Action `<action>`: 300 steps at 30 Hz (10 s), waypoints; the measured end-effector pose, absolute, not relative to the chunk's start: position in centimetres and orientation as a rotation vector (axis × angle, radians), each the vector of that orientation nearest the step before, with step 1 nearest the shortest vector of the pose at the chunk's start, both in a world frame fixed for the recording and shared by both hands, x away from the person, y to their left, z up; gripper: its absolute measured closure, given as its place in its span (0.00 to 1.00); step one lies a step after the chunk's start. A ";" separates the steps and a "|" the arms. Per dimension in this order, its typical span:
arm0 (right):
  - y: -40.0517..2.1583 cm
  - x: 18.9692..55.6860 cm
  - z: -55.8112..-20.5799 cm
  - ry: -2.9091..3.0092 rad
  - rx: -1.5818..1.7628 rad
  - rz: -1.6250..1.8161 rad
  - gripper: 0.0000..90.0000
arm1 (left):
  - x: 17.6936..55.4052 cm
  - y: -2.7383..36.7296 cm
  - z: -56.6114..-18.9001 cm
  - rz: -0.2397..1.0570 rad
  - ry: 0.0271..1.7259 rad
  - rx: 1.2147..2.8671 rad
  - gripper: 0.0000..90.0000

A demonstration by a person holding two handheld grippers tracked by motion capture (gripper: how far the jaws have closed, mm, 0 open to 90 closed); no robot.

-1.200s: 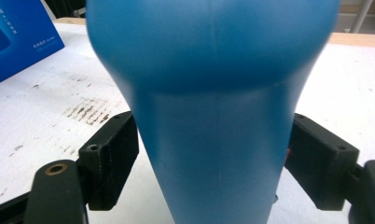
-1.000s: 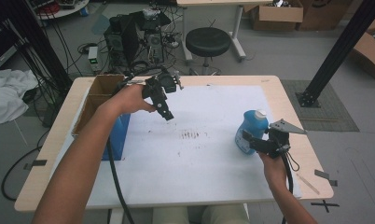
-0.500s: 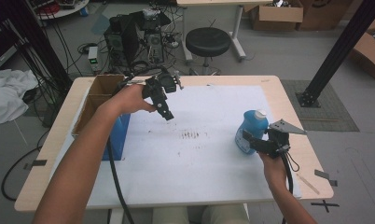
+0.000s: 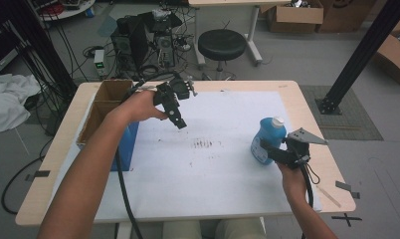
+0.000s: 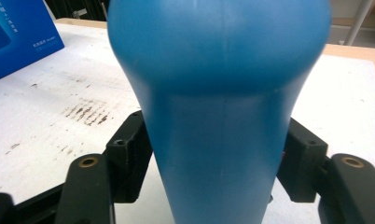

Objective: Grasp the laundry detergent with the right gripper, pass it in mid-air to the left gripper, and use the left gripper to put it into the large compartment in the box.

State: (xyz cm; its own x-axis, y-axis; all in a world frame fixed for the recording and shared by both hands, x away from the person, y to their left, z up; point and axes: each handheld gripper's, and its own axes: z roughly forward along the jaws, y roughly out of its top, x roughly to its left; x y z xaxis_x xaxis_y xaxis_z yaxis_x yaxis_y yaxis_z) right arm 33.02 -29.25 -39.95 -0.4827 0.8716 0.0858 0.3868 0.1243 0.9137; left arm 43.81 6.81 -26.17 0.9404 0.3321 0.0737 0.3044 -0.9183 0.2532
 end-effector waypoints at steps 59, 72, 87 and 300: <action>-28.9 36.6 -34.8 2.451 0.565 1.682 0.50 | 40.4 6.0 -22.9 0.195 0.365 2.853 0.22; -25.1 37.5 -33.3 2.608 0.236 1.674 0.50 | 38.9 5.4 -21.7 0.182 0.305 2.873 0.21; -20.9 37.6 -33.8 2.701 0.039 1.614 0.50 | 37.4 3.9 -21.3 0.139 0.162 2.893 0.21; -30.2 38.7 -31.4 2.883 0.353 0.853 0.17 | 38.6 15.6 -7.0 0.445 1.809 2.152 0.42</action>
State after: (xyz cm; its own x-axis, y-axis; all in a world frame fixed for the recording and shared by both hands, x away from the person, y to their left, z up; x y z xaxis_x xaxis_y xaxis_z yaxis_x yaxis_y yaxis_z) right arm 38.67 -30.16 -31.40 -0.9663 0.2537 -0.0429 0.1895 0.8146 0.5481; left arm 38.60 15.57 -7.01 0.1619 0.9857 0.0466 0.8947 -0.1665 0.4144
